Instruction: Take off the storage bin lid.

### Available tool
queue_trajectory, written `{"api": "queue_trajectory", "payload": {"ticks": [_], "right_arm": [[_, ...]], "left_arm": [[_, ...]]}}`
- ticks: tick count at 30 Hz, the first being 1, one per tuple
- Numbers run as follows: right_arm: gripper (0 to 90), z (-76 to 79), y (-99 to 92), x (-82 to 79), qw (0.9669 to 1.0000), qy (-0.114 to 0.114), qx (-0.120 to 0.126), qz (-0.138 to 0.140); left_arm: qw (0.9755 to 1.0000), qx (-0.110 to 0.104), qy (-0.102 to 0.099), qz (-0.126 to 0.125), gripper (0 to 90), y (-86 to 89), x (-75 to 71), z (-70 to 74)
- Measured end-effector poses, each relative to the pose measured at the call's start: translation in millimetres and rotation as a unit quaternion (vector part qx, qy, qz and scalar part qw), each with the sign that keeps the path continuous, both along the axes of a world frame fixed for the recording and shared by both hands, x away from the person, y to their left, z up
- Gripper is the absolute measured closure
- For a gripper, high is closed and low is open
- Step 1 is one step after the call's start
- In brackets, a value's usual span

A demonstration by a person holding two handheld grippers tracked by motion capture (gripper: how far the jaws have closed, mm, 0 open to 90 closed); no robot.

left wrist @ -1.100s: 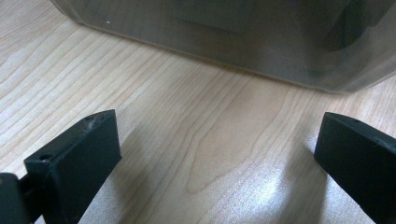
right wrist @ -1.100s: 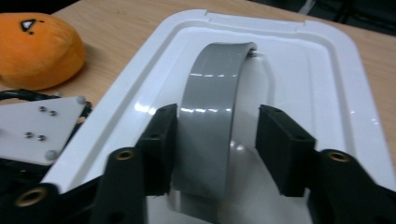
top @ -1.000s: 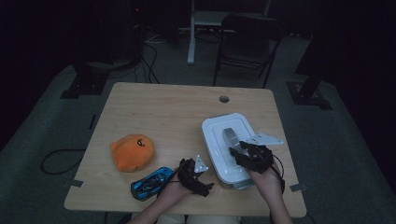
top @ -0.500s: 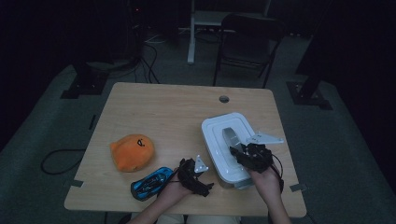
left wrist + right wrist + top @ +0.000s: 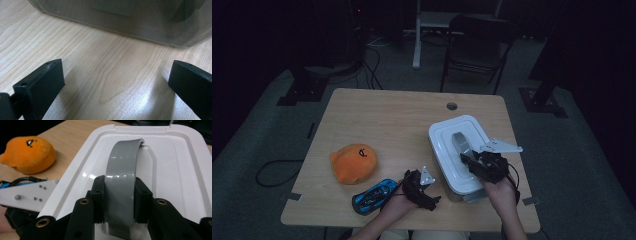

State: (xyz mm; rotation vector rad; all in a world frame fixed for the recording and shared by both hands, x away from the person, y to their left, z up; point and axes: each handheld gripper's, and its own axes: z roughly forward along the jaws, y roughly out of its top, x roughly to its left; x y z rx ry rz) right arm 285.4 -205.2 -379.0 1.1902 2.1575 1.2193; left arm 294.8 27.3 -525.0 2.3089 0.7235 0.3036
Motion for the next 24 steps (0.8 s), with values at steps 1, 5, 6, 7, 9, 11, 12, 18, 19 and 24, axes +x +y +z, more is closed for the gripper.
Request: {"api": "queue_trajectory", "payload": {"ticks": [1, 5, 6, 7, 9, 11, 12, 18, 19, 24], "right_arm": [[67.9, 1.9, -0.5, 0.2, 1.0000, -0.003, 0.000, 0.000], [67.9, 8.0, -4.3, 2.1, 0.9999, -0.012, 0.006, -0.006], [67.9, 9.4, -5.3, 2.7, 0.9999, -0.014, 0.007, -0.007], [67.9, 10.8, -6.4, 3.4, 0.9998, -0.016, 0.006, -0.008], [67.9, 13.3, -8.8, 5.2, 0.9997, -0.019, 0.010, -0.010], [68.0, 16.0, -11.3, 7.5, 0.9996, -0.022, 0.011, -0.013], [67.9, 17.6, -12.7, 8.8, 0.9995, -0.024, 0.012, -0.015], [67.9, 28.3, -22.0, 19.3, 0.9986, -0.039, 0.017, -0.030], [67.9, 29.7, -23.3, 21.2, 0.9985, -0.041, 0.017, -0.033], [68.0, 34.0, -32.0, 32.3, 0.9973, -0.050, 0.017, -0.050]], "left_arm": [[1.0000, 0.000, 0.000, 0.000, 0.9, 0.0, 0.0, 0.0], [1.0000, 0.000, -0.001, 0.000, 0.9, 0.0, 0.0, -0.1], [1.0000, 0.000, -0.001, 0.000, 0.9, -0.1, 0.0, -0.2], [1.0000, 0.000, -0.001, 0.000, 0.8, 0.0, 0.0, -0.1], [1.0000, 0.000, 0.000, 0.000, 0.9, 0.0, 0.0, -0.1], [1.0000, 0.000, 0.000, 0.000, 0.9, 0.0, 0.0, -0.1], [1.0000, 0.000, 0.000, 0.000, 0.9, 0.0, 0.0, -0.1], [1.0000, 0.000, 0.000, 0.000, 0.9, 0.0, 0.0, 0.0], [1.0000, 0.000, 0.000, 0.001, 0.9, 0.0, -0.1, -0.1], [1.0000, 0.000, 0.000, 0.000, 0.9, 0.1, 0.0, 0.1]]}}
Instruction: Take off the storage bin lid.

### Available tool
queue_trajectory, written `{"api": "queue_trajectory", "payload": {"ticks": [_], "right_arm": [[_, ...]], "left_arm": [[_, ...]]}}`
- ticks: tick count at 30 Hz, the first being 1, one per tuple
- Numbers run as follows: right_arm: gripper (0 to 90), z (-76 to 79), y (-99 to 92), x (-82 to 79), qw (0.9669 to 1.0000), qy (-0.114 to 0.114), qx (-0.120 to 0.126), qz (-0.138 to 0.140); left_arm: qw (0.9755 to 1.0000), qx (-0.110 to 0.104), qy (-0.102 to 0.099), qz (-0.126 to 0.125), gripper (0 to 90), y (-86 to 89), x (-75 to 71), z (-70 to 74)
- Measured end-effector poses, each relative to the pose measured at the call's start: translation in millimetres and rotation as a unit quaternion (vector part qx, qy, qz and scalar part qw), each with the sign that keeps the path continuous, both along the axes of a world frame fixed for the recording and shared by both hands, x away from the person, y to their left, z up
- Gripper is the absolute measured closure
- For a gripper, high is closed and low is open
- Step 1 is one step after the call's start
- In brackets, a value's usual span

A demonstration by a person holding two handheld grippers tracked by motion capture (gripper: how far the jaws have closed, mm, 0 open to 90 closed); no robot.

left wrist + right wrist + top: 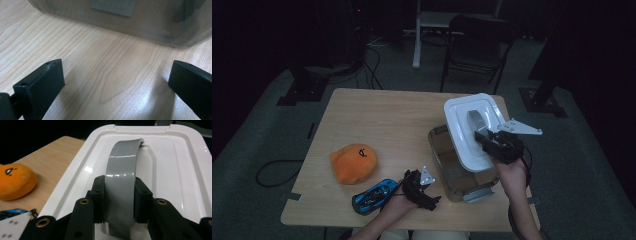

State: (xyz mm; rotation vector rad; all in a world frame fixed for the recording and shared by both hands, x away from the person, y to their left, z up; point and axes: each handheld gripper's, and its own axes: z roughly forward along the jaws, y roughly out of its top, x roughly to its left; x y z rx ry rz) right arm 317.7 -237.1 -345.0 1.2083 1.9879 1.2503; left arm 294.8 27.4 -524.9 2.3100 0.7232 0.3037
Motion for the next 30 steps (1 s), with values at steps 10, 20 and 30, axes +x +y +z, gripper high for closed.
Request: {"api": "queue_trajectory", "payload": {"ticks": [10, 20, 30], "right_arm": [[68.0, 8.3, -21.3, 24.2, 0.9993, -0.013, -0.006, -0.034], [68.0, -3.2, -40.5, 53.2, 0.9981, -0.014, -0.012, -0.059], [68.0, -33.0, -66.5, 85.0, 0.9942, 0.010, -0.016, -0.106]], "left_arm": [[1.0000, -0.001, -0.001, 0.001, 0.9, -0.1, 0.0, -0.2], [1.0000, -0.001, -0.001, 0.000, 0.9, -0.1, 0.1, -0.3], [1.0000, -0.001, -0.001, 0.001, 0.9, -0.1, 0.0, -0.3]]}}
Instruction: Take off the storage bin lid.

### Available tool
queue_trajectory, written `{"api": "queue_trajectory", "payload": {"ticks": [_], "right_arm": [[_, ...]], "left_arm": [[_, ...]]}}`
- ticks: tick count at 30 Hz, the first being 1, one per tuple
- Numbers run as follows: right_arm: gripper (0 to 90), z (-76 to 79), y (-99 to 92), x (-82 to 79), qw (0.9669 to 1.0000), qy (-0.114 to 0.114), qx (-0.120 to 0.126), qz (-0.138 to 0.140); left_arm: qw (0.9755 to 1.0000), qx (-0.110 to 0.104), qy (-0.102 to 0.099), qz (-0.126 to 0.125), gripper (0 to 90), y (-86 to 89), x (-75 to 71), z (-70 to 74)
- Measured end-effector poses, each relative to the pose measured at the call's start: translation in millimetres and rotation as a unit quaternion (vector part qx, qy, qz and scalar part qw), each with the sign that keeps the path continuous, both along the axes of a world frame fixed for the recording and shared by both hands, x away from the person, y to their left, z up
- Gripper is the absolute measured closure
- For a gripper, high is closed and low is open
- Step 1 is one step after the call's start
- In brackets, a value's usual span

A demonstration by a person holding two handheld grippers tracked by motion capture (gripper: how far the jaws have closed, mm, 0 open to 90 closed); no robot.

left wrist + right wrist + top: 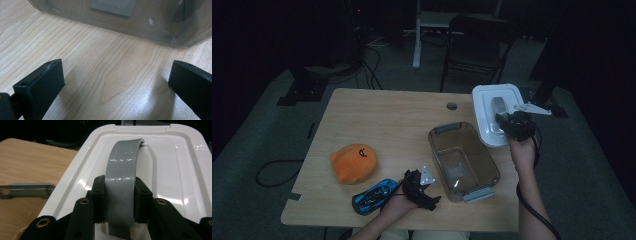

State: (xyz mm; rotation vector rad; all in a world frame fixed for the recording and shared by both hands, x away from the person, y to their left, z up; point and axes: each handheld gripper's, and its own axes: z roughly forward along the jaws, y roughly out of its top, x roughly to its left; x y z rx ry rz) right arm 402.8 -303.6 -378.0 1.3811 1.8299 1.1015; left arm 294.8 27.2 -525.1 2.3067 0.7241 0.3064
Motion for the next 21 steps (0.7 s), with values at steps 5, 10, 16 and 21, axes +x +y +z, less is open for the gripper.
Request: {"api": "queue_trajectory", "payload": {"ticks": [5, 10, 16, 21], "right_arm": [[68.0, -18.3, -9.7, 10.3, 0.9997, 0.019, 0.008, -0.013], [68.0, -39.3, -17.1, 18.1, 0.9988, 0.040, 0.005, -0.027], [68.0, -71.2, -18.4, 24.3, 0.9971, 0.070, 0.007, -0.030], [68.0, -93.9, -17.5, 29.1, 0.9958, 0.086, 0.017, -0.026]], "left_arm": [[1.0000, 0.000, 0.000, 0.000, 0.9, 0.0, 0.0, 0.0], [1.0000, 0.000, -0.001, 0.000, 0.9, 0.0, 0.0, -0.1], [1.0000, 0.000, -0.001, 0.000, 0.9, 0.1, 0.0, 0.0], [1.0000, 0.002, -0.001, -0.001, 0.9, 0.2, 0.1, 0.1]]}}
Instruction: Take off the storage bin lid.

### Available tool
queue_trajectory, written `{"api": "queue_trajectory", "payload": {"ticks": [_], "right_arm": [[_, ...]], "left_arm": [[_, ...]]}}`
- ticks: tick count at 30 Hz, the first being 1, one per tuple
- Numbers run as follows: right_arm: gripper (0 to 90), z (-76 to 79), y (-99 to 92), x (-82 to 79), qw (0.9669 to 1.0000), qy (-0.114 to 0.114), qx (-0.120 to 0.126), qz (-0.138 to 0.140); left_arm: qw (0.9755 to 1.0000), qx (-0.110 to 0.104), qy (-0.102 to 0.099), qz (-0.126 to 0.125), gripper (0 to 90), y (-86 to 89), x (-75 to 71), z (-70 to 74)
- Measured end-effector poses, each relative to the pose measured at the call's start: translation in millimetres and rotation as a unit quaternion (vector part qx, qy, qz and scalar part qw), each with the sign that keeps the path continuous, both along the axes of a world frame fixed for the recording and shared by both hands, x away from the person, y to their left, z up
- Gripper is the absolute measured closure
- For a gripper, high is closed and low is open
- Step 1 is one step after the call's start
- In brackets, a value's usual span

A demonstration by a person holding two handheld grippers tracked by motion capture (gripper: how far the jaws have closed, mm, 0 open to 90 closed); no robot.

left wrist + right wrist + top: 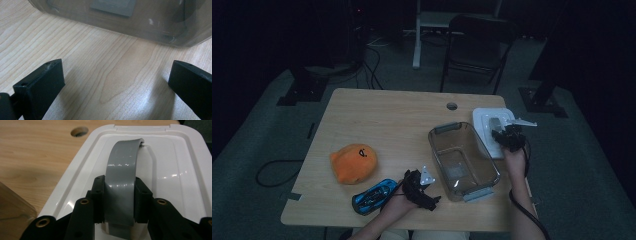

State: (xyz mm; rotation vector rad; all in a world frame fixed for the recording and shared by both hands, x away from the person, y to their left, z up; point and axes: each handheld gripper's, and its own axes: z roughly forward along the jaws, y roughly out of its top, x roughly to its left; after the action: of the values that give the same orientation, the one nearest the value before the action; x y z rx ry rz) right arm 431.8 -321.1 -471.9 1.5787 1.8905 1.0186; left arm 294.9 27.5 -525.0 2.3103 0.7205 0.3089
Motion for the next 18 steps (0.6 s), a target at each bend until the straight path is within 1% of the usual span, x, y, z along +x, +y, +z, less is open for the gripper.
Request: {"api": "queue_trajectory", "payload": {"ticks": [1, 3, 4, 5, 8, 10, 13, 17, 18], "right_arm": [[68.0, 0.0, 0.0, 0.0, 1.0000, 0.000, 0.000, 0.000], [68.0, -7.3, 0.9, 1.8, 1.0000, 0.006, 0.002, 0.000], [68.0, -7.3, 0.9, 1.8, 1.0000, 0.006, 0.002, 0.000], [68.0, -14.4, 2.2, 3.0, 0.9999, 0.010, 0.002, 0.003], [68.0, -19.8, 3.3, 3.7, 0.9999, 0.011, 0.002, 0.004], [67.9, -23.1, 3.8, 4.1, 0.9998, 0.014, 0.009, 0.009], [67.9, -27.8, 5.6, 4.7, 0.9997, 0.018, 0.005, 0.013], [67.9, -32.8, 5.5, 5.2, 0.9996, 0.021, 0.011, 0.014], [67.9, -34.2, 5.8, 5.3, 0.9996, 0.023, 0.009, 0.014]], "left_arm": [[1.0000, 0.000, 0.000, 0.000, 0.9, 0.0, 0.0, 0.0], [1.0000, 0.000, 0.000, 0.000, 0.9, 0.1, 0.0, 0.1], [1.0000, 0.000, 0.000, 0.000, 0.9, 0.1, 0.0, 0.1], [1.0000, 0.000, 0.000, 0.000, 0.9, 0.0, 0.0, -0.1], [1.0000, 0.000, 0.000, 0.000, 0.9, 0.0, 0.0, -0.1], [1.0000, 0.000, 0.000, 0.000, 0.9, 0.0, 0.0, -0.1], [1.0000, 0.000, 0.000, 0.000, 0.9, 0.0, 0.0, 0.0], [1.0000, 0.000, 0.000, 0.000, 0.9, 0.0, 0.0, 0.1], [1.0000, 0.000, 0.000, 0.000, 0.9, 0.0, 0.0, 0.1]]}}
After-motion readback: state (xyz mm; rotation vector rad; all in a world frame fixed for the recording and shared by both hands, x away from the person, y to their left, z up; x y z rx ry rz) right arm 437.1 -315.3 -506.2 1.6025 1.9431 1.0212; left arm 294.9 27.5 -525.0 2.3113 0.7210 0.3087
